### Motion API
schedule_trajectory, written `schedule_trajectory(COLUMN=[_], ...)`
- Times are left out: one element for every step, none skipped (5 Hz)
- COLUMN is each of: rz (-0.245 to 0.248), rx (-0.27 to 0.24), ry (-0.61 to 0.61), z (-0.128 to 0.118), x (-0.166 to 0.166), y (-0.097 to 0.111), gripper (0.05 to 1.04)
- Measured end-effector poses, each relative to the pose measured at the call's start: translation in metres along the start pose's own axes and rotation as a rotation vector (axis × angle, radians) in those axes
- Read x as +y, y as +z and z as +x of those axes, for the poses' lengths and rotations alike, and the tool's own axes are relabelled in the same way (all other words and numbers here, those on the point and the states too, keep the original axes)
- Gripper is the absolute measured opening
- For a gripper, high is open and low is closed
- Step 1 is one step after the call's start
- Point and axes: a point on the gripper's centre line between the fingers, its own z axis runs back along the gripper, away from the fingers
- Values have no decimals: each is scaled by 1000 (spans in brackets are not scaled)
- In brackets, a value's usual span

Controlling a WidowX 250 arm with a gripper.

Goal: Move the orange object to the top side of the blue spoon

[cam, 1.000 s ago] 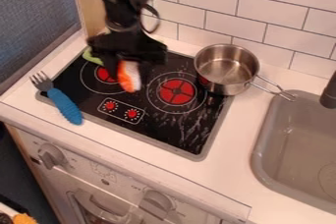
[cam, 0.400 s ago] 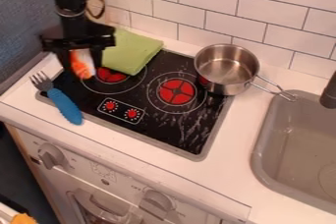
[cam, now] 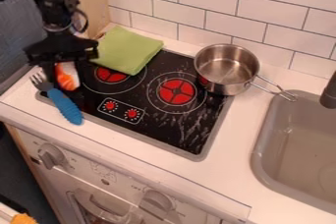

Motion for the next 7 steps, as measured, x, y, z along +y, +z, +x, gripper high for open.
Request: schedule_trajectory(rz=[-8,2,3,-3,-22,-116,-135], rx=[5,29,33,34,40,-31,-73], ry=[10,28,32,38,22,10,7], z=[2,-2,-3,-4,-9,-2,3], x=[-1,1,1,0,-2,-6,-4], y=[-1,-3,-3,-3,3,26,41], gripper=[714,972,999,999,1001,1001,1001])
